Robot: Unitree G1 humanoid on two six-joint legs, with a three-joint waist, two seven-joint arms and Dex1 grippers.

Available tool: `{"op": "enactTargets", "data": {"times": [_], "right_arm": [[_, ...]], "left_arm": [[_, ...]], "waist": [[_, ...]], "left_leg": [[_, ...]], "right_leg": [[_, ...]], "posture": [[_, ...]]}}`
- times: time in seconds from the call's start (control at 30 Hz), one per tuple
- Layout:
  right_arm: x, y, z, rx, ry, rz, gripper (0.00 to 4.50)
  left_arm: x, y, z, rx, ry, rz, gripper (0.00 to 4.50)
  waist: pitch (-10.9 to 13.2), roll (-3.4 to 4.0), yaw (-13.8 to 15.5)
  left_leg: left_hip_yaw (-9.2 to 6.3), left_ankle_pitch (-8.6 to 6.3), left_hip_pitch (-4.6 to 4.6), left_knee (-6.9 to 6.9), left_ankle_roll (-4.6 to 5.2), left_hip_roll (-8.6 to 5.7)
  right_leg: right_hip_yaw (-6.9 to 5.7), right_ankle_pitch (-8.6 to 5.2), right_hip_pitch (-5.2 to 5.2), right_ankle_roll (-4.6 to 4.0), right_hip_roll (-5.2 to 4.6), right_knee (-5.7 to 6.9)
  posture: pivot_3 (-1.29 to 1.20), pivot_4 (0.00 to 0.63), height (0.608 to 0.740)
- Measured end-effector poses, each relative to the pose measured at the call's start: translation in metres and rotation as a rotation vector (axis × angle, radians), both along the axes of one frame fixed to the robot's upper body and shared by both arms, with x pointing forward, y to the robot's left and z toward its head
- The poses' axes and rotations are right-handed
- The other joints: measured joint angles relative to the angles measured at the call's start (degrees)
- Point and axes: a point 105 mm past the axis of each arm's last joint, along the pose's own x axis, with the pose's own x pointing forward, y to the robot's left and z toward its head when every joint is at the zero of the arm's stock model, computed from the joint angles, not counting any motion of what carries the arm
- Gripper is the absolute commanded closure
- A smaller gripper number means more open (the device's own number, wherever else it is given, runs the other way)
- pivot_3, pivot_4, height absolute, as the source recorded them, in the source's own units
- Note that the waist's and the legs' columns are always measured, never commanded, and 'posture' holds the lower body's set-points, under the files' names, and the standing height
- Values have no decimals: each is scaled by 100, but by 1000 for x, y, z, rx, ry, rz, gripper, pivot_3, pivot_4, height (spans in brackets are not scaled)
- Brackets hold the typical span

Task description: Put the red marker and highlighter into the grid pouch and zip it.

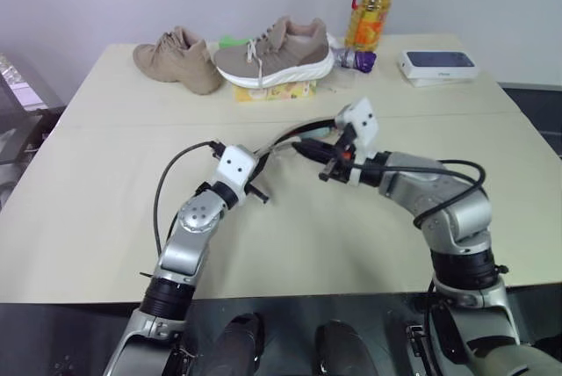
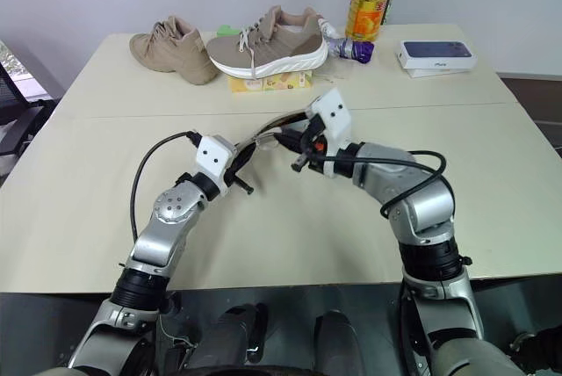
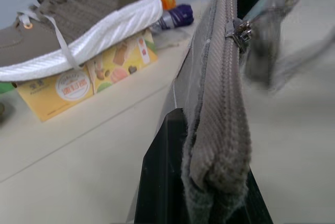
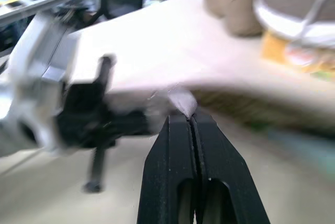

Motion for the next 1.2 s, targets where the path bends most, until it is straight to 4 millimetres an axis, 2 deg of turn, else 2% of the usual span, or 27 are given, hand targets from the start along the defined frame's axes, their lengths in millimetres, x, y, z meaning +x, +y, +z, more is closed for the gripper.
{"op": "enactTargets", "data": {"times": [0.1, 0.2, 0.33, 0.4, 0.57, 0.63, 0.67, 0.77, 0.83, 0.9, 1.03, 1.2], "right_arm": [[15, -22, 2, -44, -17, -103, 4480], [36, -60, 5, -88, -34, -265, 4480], [49, -90, 0, -136, -31, -388, 4480], [52, -98, -4, -152, -23, -417, 4480], [50, -101, -9, -189, -25, -405, 4480], [43, -99, -18, -223, -6, -356, 3959], [38, -99, -23, -238, 11, -324, 3585], [23, -98, -36, -260, 60, -237, 2113], [14, -101, -44, -284, 77, -196, 953], [6, -103, -50, -296, 70, -169, 9], [-8, -117, -59, -268, 88, -151, 9], [-24, -146, -61, -218, 87, -198, 9]], "left_arm": [[-3, 6, -3, 40, -17, -8, 4500], [-8, 13, -9, 78, -18, -17, 4500], [-12, 17, -13, 97, -21, -26, 4500], [-13, 19, -15, 103, -19, -28, 4500], [-13, 21, -14, 108, -22, -25, 4500], [-15, 24, -18, 98, 0, -31, 4500], [-16, 26, -20, 84, 22, -36, 3810], [-22, 32, -30, 68, 100, -54, 2523], [-27, 38, -36, 73, 142, -57, 1393], [-34, 44, -39, 72, 173, -52, 455], [-46, 65, -46, 42, 240, 4, 455], [-60, 102, -56, -4, 313, 157, 455]], "waist": [[0, 0, 11], [0, 0, 18], [0, 0, -6], [0, 1, -28], [0, 1, -65], [0, 1, -76], [0, 1, -92], [0, 1, -106], [0, 1, -112], [0, 1, -113], [0, 1, -97], [0, 1, -84]], "left_leg": [[2, 0, 0, 0, 0, -1], [2, 0, 0, -2, 0, 0], [5, 0, 0, -6, 0, 1], [6, 0, 0, -8, 0, 2], [5, 0, 0, -8, 1, 2], [5, 0, 0, -8, 1, 2], [5, 0, 0, -8, 1, 2], [4, 0, 0, -10, 2, 4], [4, -1, 0, -11, 2, 5], [5, -1, 0, -10, 2, 5], [4, -2, 0, -9, 3, 5], [2, -4, 9, -7, 6, 5]], "right_leg": [[2, 0, 0, 0, -1, -1], [3, 0, -1, 0, 0, -1], [5, 0, -2, 0, -1, -2], [6, 0, -6, 0, 0, -1], [5, 0, -3, 0, 0, -1], [5, 0, -2, 0, 0, -2], [5, 0, -2, 0, 0, -2], [4, 0, -3, 0, 0, -2], [5, 0, -4, 0, 0, -2], [6, 0, -2, 0, 0, -3], [5, -1, 0, 0, -1, -4], [4, -1, 12, 0, -2, -8]], "posture": [[0, 150, 739], [0, 150, 739], [0, 150, 739], [0, 150, 739], [0, 150, 739], [0, 150, 739], [0, 150, 739], [0, 150, 739], [0, 150, 739], [0, 150, 739], [0, 150, 739], [0, 150, 739]]}}
